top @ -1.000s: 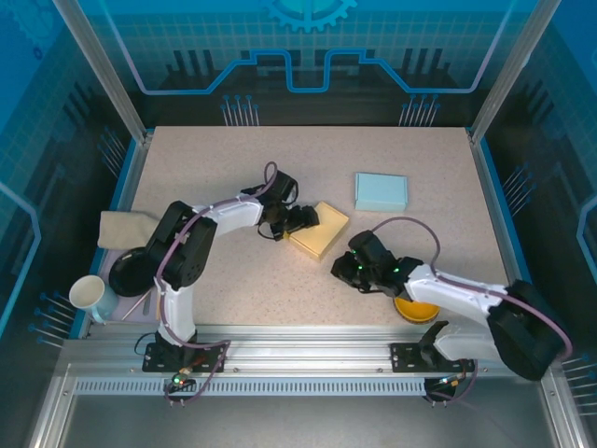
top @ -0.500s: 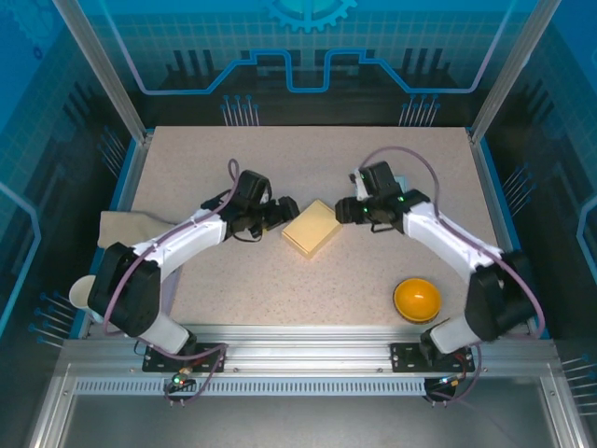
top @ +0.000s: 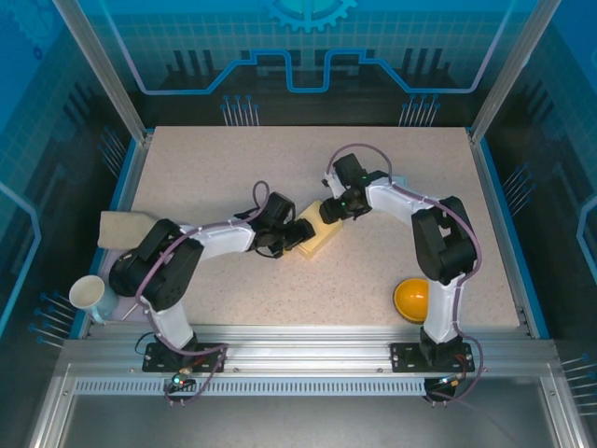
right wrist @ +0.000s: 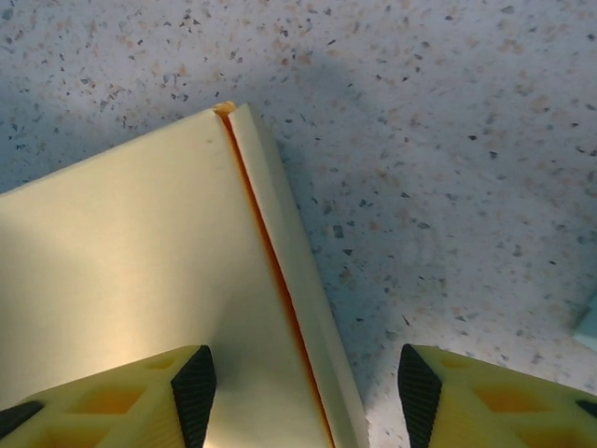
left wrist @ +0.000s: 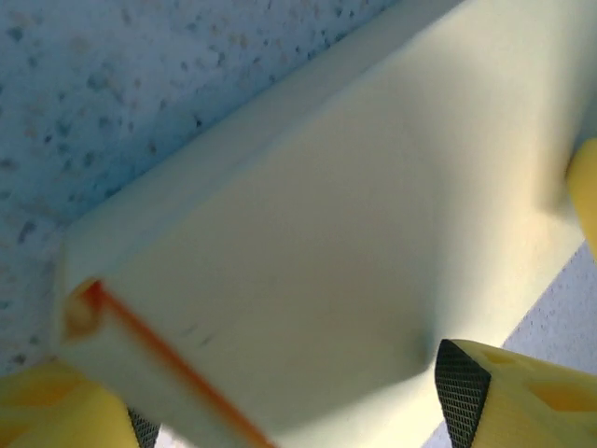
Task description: Fold the paper box
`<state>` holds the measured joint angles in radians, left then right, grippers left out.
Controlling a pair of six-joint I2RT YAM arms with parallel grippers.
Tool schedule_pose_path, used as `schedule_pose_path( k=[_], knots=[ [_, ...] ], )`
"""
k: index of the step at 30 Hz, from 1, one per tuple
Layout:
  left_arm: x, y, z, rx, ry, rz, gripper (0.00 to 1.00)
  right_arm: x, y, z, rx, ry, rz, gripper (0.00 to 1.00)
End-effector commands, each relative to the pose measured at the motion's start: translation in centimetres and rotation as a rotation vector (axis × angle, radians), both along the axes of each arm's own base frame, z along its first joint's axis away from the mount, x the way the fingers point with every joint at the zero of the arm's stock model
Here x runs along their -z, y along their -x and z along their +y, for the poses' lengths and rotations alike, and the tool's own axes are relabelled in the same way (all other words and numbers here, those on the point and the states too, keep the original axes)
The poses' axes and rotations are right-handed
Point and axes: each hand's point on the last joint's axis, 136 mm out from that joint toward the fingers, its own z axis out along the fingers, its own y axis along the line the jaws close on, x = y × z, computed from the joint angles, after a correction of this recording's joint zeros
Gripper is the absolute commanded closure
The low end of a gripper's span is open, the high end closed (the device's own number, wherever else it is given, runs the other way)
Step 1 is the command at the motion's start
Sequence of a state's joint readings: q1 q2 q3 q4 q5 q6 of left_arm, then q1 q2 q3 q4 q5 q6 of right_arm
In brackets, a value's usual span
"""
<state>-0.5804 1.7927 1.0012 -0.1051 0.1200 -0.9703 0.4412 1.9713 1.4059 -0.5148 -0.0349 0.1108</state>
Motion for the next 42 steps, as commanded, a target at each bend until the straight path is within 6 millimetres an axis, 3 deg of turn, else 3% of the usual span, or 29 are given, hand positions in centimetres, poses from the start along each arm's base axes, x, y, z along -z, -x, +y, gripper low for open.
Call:
schedule_pose_path(
  k=[1, 6, 16, 25, 33, 42],
  knots=[
    [-0.6, -2.2, -0.3, -0.020, -0.021, -0.038, 0.23, 0.4, 0.1, 0.5, -0.012, -0.038, 0.039, 0.45],
    [-0.9, -4.8, 0.6, -0.035, -0.056, -0.057, 0.27, 0.0, -0.3, 1.4, 0.067, -0.135, 0.067, 0.54],
    [-0.3, -10.7, 2.4, -0.002, -0.129, -0.068, 0.29, 0.0, -2.5, 1.4, 0.327, -0.203, 0.086, 0.55],
    [-0.2, -14.9, 2.9, 0.007, -0.143, -0.113, 0.27, -0.1, -5.5, 1.7, 0.368, -0.196, 0.035, 0.54],
    [-0.6, -16.7, 3.1, 0.032, -0.190, -0.154, 0.24, -1.2, -7.1, 1.6, 0.385, -0.207, 0.000, 0.53],
    [-4.5, -16.9, 6.0, 0.030, -0.255, -0.210, 0.10, -6.2, -6.2, -1.0, 0.393, -0.214, -0.080, 0.50]
  ],
)
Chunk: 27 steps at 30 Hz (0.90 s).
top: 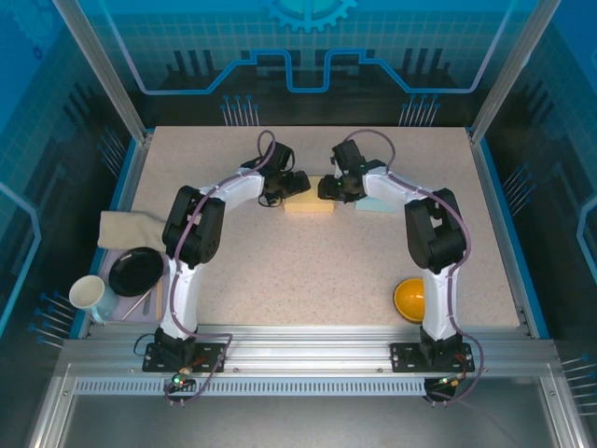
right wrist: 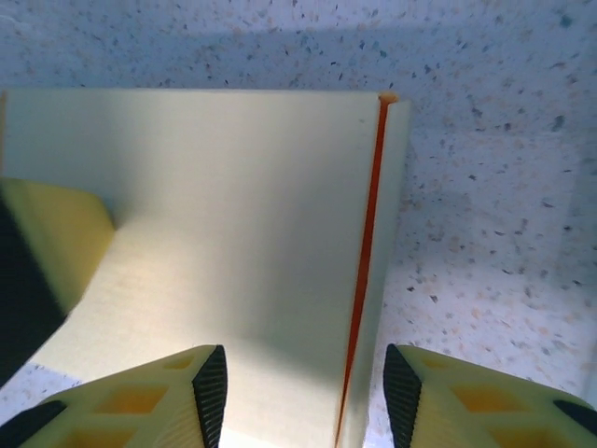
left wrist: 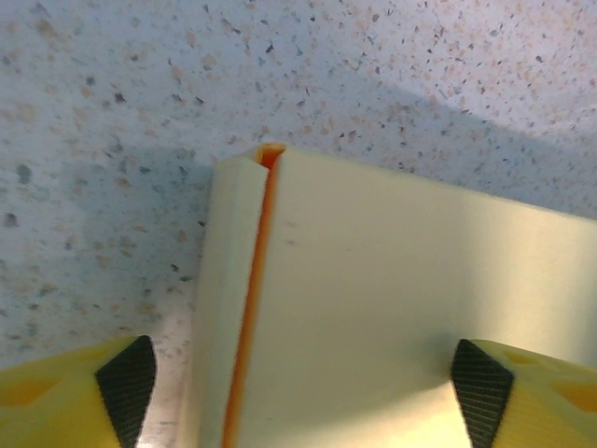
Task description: Fold the paper box
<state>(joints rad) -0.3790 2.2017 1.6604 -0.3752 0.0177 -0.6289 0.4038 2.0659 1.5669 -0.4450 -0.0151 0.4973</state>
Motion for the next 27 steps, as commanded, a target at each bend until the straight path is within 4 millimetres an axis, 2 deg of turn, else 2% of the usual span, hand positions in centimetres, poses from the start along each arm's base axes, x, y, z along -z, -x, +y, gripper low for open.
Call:
schedule_pose_path(
  k=[1, 6, 11, 13, 14, 15, 16, 17, 20, 23, 25, 27],
  knots=[
    [-4.4, -0.4, 2.0, 0.011, -0.042, -0.066, 0.09, -4.9, 0.3, -1.9, 0.016, -0.013, -0.082, 0.49],
    [-9.2, 0.7, 4.3, 0.001, -0.051, -0.162, 0.06, -8.0, 2.8, -4.9, 0.032, 0.029, -0.141, 0.47],
    [-14.3, 4.2, 5.9, 0.019, -0.050, -0.315, 0.06, -10.8, 7.1, -8.8, 0.029, 0.120, -0.237, 0.42],
    [-15.7, 6.1, 7.0, 0.009, -0.055, -0.387, 0.01, -11.8, 8.7, -10.6, 0.040, 0.159, -0.290, 0.40],
    [-16.4, 7.1, 7.8, -0.002, -0.067, -0.432, 0.01, -12.4, 9.6, -11.7, 0.056, 0.175, -0.319, 0.33],
    [-17.0, 8.0, 8.6, -0.020, -0.081, -0.470, 0.01, -12.7, 10.3, -12.5, 0.070, 0.185, -0.338, 0.19],
    [-17.6, 9.2, 9.6, -0.041, -0.104, -0.515, 0.01, -13.5, 11.1, -13.4, 0.087, 0.181, -0.373, 0.00],
    [-18.2, 10.3, 10.8, -0.067, -0.131, -0.560, 0.01, -14.1, 11.8, -14.3, 0.110, 0.179, -0.406, 0.00],
    [-19.3, 13.5, 14.6, -0.180, -0.208, -0.648, 0.01, -15.1, 13.7, -17.7, 0.230, 0.216, -0.476, 0.00],
    [-18.7, 16.3, 18.9, -0.346, -0.251, -0.669, 0.01, -14.8, 15.7, -21.2, 0.378, 0.259, -0.510, 0.00],
    [-17.9, 17.4, 20.2, -0.360, -0.305, -0.741, 0.01, -13.5, 16.0, -22.3, 0.394, 0.292, -0.545, 0.00],
    [-17.1, 18.2, 20.6, -0.318, -0.372, -0.813, 0.01, -11.9, 15.4, -22.3, 0.361, 0.296, -0.602, 0.00]
  ],
)
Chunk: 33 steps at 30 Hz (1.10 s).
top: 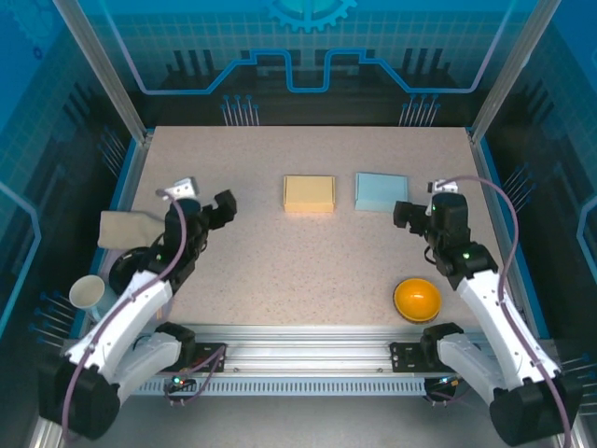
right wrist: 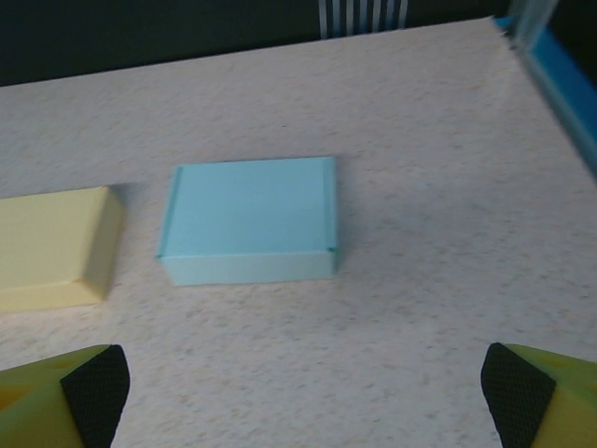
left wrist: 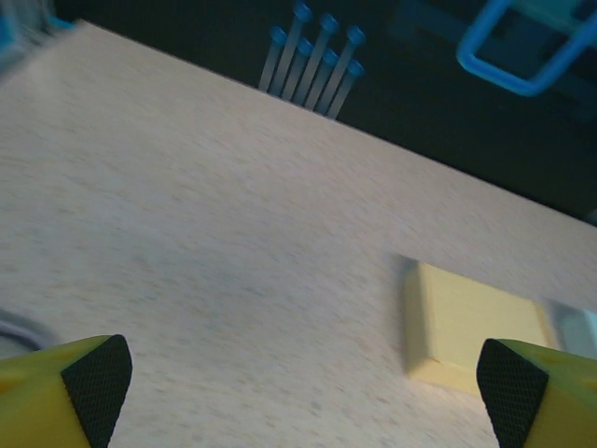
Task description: Fold the paper box
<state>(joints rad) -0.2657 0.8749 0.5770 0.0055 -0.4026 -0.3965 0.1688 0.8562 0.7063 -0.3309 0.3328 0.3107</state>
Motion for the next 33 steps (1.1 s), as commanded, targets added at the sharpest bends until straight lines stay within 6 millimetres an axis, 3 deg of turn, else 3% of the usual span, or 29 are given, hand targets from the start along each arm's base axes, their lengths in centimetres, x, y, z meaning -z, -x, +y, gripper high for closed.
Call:
schedule_pose_path(
  k=[1, 5, 10, 15, 20, 27, 33],
  knots=[
    [0.5, 0.8, 2.3, -0.059, -0.173, -0.091, 0.01, 2.4, -1.1, -0.9, -0.020, 0.077, -0.064, 0.00],
    [3.5, 2.1, 4.7, -0.124, -0.273, 0.036, 0.01, 3.9, -1.5, -2.7, 0.056, 0.089, -0.039, 0.00],
    [6.4, 2.8, 7.0, -0.216, -0.241, 0.045, 0.01, 4.7, -2.2, -5.5, 0.155, 0.019, -0.092, 0.00],
    [9.4, 1.2, 7.5, -0.202, -0.212, 0.088, 0.01, 6.7, -3.2, -6.0, 0.162, -0.023, -0.066, 0.00],
    [9.7, -1.5, 7.1, -0.153, -0.205, 0.076, 0.01, 8.2, -3.9, -6.5, 0.187, -0.041, -0.083, 0.00],
    [9.5, -3.3, 8.0, -0.137, -0.163, 0.018, 0.01, 8.8, -4.6, -7.1, 0.202, -0.034, -0.109, 0.00],
    [10.6, -5.0, 6.4, -0.018, -0.200, -0.013, 0.01, 9.7, -5.5, -7.1, 0.196, -0.028, -0.130, 0.00]
  ],
)
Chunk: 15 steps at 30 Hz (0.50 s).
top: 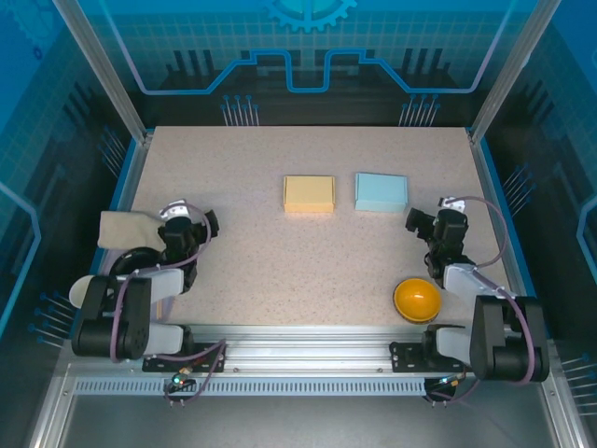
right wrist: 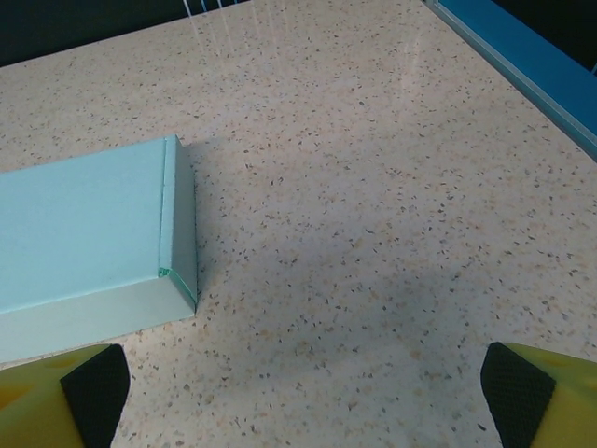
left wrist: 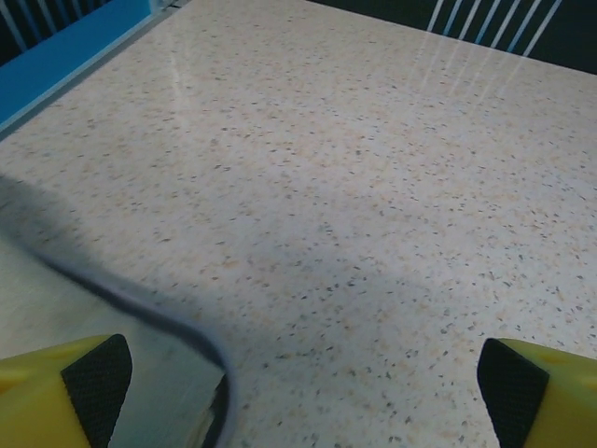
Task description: Fold the paper box
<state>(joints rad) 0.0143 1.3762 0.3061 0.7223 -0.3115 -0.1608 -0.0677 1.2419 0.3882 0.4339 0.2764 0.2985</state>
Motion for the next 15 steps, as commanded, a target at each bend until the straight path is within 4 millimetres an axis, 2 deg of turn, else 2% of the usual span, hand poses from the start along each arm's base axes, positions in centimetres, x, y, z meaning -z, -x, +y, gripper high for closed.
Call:
schedule_pose_path(
  k=[1, 3, 7, 9, 15],
  knots=[
    [-2.1, -2.1, -1.8, 0.135, -0.016, -0.096, 0.01, -1.0, -1.1, -0.5, 0.008, -0.001, -0.077, 0.00],
    [-1.0, -2.6, -2.6, 0.187, -0.014, -0.075, 0.01, -1.2, -1.4, -0.1, -0.025, 0.018, -0.092, 0.00],
    [-0.7, -3.9, -4.7, 0.315, -0.020, -0.031, 0.01, -1.0, -1.7, -0.3, -0.021, 0.029, -0.125, 0.00],
    [-0.6, -3.8, -4.8, 0.320, -0.021, -0.022, 0.01, -1.0, -1.7, 0.2, -0.040, 0.042, -0.126, 0.00],
    [-0.4, -3.8, -4.8, 0.316, -0.026, -0.017, 0.01, -1.8, -1.2, 3.9, -0.205, 0.147, -0.235, 0.00]
  ],
)
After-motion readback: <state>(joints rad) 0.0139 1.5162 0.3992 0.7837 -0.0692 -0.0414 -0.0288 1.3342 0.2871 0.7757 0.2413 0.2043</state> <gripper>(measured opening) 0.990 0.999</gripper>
